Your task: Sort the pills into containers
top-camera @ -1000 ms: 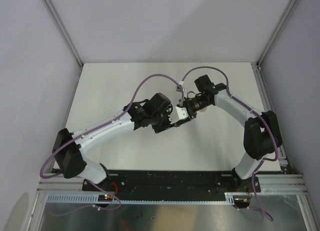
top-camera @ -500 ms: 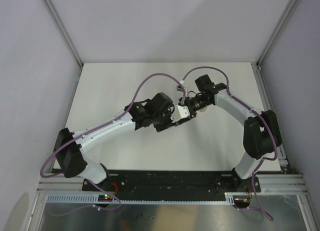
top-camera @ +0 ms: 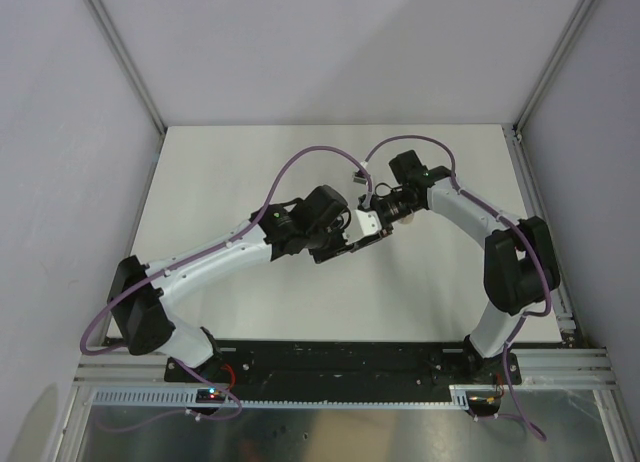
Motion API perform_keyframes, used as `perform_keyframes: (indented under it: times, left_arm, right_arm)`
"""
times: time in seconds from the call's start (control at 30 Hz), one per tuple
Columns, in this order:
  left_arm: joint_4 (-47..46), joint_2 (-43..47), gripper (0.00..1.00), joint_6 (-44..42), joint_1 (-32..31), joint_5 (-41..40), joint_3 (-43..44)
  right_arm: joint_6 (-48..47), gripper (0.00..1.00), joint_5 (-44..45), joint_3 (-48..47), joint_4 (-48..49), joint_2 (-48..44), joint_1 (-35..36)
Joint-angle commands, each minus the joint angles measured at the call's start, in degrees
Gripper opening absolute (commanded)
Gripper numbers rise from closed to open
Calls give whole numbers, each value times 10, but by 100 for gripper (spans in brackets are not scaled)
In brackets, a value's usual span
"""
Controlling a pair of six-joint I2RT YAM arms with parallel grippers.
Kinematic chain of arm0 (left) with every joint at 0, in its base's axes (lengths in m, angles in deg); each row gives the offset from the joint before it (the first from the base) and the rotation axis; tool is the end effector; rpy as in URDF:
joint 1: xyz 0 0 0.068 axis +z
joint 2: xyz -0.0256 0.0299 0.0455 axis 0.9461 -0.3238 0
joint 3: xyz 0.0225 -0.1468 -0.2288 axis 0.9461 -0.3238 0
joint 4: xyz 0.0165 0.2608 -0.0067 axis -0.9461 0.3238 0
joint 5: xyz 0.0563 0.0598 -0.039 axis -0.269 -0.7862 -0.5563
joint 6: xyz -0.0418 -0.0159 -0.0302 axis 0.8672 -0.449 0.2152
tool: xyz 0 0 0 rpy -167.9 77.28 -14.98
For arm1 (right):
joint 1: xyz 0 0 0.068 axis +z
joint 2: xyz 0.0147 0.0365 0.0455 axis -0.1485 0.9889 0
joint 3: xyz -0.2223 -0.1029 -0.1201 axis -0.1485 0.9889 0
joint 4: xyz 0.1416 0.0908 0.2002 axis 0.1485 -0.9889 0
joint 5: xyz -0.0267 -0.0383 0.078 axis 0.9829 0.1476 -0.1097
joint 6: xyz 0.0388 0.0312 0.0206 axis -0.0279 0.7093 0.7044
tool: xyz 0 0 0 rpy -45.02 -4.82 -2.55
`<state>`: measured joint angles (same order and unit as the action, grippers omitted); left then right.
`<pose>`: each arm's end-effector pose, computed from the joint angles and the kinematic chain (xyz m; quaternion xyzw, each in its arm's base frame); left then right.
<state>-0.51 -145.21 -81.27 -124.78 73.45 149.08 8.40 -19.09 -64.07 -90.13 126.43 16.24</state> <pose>0.1887 -0.2550 0.3006 0.5845 0.7425 -0.0734 0.3189 0.2988 0.1732 0.2473 -0.3240 0.7743 0.5383 0.0751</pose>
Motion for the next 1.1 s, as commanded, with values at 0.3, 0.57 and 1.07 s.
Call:
perform_keyframes:
  times: [0.3, 0.57, 1.07]
  left_arm:
    - [-15, 6, 66, 13, -4, -18, 28]
    - [-15, 23, 99, 3, -4, 1, 21]
    - [25, 81, 100, -30, 95, 269, 26]
  right_arm:
    - [-8, 0, -27, -10, -3, 4, -7]
    - [-13, 0, -25, -10, -8, 0, -16]
    - [-121, 0, -34, -16, -78, -31, -18]
